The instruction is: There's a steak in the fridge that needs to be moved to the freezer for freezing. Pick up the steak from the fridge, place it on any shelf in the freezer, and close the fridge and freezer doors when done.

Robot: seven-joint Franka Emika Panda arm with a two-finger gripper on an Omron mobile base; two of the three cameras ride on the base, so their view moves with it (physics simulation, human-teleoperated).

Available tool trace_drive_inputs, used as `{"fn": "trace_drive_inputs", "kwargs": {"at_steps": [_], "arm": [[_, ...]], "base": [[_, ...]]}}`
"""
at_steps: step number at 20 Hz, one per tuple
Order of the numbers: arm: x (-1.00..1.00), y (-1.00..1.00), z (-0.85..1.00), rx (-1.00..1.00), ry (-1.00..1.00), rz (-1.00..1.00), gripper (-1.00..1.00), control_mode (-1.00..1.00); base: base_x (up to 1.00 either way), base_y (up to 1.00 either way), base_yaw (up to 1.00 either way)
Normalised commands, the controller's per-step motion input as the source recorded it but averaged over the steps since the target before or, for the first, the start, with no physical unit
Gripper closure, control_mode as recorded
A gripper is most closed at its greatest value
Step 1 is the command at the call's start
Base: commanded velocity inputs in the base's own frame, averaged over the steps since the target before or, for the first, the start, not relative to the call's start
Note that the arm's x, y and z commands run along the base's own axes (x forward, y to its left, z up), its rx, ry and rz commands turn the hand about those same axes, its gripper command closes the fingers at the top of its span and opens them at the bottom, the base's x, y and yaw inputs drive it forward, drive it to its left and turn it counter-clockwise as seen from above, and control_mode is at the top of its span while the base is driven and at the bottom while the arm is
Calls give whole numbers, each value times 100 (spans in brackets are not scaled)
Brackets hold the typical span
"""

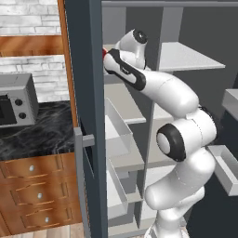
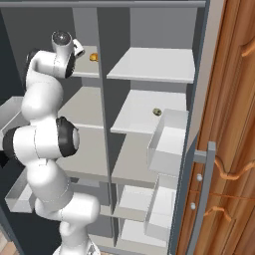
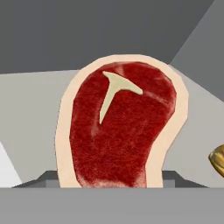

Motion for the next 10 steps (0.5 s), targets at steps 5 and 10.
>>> {"fn": "trace_drive_inputs", "kwargs": {"at_steps": [5,10], "arm": [[19,1,-1,0,0,0,-100,-100],[0,0,0,0,0,0,-100,-100]], "base": [[0,0,0],[0,0,0]]}}
